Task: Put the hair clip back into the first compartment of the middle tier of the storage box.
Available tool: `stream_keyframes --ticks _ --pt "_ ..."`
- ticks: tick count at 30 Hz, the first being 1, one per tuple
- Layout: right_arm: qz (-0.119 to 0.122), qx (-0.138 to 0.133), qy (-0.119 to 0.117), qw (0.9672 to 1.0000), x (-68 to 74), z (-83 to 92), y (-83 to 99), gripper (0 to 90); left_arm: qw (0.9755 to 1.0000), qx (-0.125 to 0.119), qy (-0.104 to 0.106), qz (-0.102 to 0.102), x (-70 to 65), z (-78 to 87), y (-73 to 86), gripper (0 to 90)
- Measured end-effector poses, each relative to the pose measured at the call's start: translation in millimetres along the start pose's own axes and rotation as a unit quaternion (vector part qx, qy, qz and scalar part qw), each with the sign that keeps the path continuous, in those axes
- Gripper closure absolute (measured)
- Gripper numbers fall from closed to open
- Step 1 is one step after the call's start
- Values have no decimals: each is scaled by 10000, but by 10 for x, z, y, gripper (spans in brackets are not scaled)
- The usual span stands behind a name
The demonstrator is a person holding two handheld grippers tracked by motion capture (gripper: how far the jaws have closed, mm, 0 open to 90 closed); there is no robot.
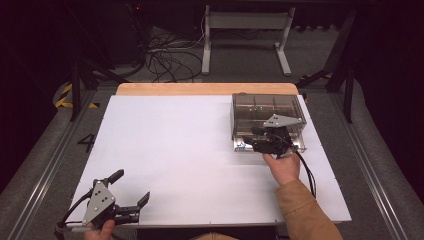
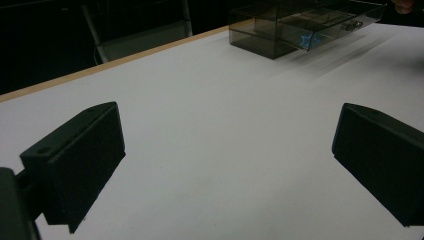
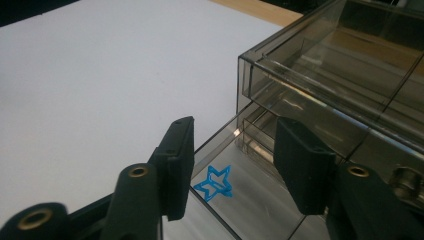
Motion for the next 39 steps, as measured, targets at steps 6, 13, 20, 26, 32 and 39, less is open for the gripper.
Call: stream_keyframes --ticks 6,13,20,26,32,39 --pt "110 -163 -62 9998 44 103 -45 369 10000 -5 -1 12 1 -1 -1 11" --pt "170 -215 -67 9996 77 157 -62 354 10000 -10 18 -6 -5 -6 -8 11" --pt "241 -278 -101 9993 111 209 -81 310 10000 -14 17 -15 -3 -14 -10 11" --pt "375 -273 -126 9988 166 317 -76 188 10000 -17 24 6 -2 -10 -10 11" --pt "431 -272 -202 9985 237 438 -28 92 10000 -17 27 -5 -3 -8 -11 11" --pt "417 -488 -444 9969 296 593 54 40 10000 -20 32 -22 -8 -12 -16 11"
Point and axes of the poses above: each handheld gripper's, and its own axes: z roughly backward along the jaws, y roughly out of its underside, x roughly to its left, the point moved 5 cm from there along -z, roughly forward along the jaws, and after that the axes turned 9 degrees about -y, right-handed, at the moved point
